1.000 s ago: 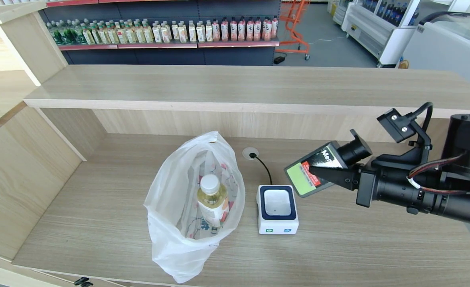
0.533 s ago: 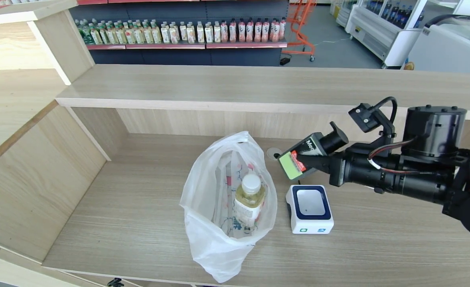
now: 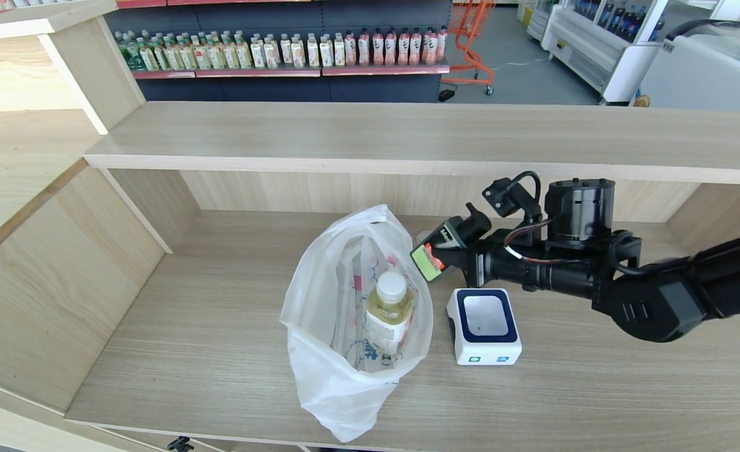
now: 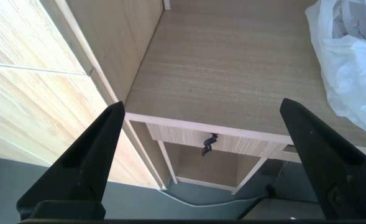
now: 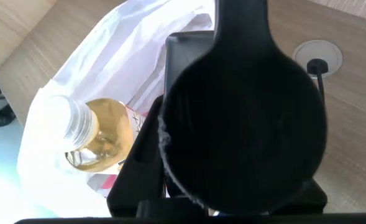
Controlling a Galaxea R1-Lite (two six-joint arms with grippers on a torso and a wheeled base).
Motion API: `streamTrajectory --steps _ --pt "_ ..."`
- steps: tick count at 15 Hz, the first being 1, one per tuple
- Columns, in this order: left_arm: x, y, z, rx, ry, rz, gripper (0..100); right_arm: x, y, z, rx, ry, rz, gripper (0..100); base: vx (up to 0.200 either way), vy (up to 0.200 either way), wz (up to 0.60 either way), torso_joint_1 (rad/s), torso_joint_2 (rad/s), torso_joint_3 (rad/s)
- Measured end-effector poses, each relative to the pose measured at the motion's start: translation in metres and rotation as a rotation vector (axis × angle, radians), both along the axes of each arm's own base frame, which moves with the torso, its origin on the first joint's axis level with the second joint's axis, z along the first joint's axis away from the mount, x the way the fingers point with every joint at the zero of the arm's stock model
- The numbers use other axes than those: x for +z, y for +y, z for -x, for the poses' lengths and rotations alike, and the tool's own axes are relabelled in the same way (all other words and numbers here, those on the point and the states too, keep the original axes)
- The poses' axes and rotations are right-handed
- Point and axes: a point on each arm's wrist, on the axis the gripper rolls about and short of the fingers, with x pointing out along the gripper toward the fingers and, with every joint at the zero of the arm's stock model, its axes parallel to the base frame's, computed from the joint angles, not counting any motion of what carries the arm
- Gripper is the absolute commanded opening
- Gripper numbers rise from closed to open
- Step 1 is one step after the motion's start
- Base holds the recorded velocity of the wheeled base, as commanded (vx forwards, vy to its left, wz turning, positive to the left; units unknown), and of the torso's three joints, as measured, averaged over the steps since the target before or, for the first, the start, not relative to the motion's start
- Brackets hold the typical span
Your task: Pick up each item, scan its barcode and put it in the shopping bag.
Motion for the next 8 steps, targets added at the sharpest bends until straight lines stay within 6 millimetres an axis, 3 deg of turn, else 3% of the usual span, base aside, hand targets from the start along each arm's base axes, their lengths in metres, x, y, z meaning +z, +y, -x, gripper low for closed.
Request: streamTrajectory --steps 8 --pt "0.000 0.000 0.000 -0.001 0.000 0.000 100 -0.054 0.022 -0.033 0.035 -0.118 0.013 0 0.000 0.000 0.00 0.000 0.00 0.000"
